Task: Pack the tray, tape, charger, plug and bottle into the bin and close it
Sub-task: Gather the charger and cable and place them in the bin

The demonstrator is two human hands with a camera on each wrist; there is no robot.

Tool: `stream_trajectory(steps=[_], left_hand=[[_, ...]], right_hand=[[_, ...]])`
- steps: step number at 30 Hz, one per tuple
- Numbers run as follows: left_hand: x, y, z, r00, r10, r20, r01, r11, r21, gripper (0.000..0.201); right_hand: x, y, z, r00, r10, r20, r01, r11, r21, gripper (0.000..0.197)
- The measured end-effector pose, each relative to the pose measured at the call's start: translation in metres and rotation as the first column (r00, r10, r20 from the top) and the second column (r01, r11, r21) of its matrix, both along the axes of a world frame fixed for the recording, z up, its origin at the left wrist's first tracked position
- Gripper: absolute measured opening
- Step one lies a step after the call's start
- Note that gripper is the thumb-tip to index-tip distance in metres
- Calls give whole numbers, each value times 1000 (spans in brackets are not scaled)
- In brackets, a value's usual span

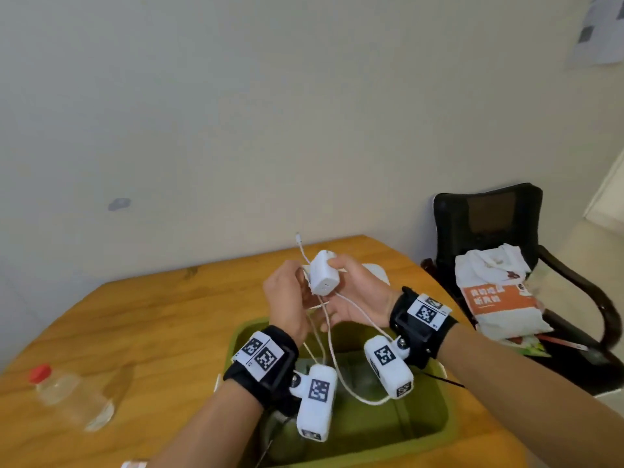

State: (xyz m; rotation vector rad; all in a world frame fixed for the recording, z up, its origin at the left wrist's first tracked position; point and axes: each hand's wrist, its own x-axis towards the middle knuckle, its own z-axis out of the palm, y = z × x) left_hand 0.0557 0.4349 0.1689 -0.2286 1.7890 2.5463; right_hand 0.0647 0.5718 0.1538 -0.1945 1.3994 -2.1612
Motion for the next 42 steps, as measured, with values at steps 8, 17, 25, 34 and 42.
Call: stream_trajectory(steps=[8, 17, 25, 34, 42], left_hand=[[1, -61, -51, 944, -313, 105, 297, 666, -684, 32], [-9, -155, -84, 991, 87, 101, 1, 751, -660, 30], [-24, -227, -134, 856, 317, 409, -65, 851, -522, 28], [-40, -258, -152, 766, 277, 581, -45, 924, -380, 40], [-56, -265, -156, 754, 187, 630, 66, 932, -355, 43]], right_hand=[[-6, 10, -68, 990, 143, 0, -127, 874, 469, 35], [4, -26, -157, 632, 682, 367, -506, 5, 863, 30], [-1, -54, -181, 505, 795, 336, -287, -213, 934, 52], [-19, -80, -150, 548, 784, 292, -264, -169, 949, 57], [-43, -85, -122, 655, 729, 198, -194, -91, 977, 25]])
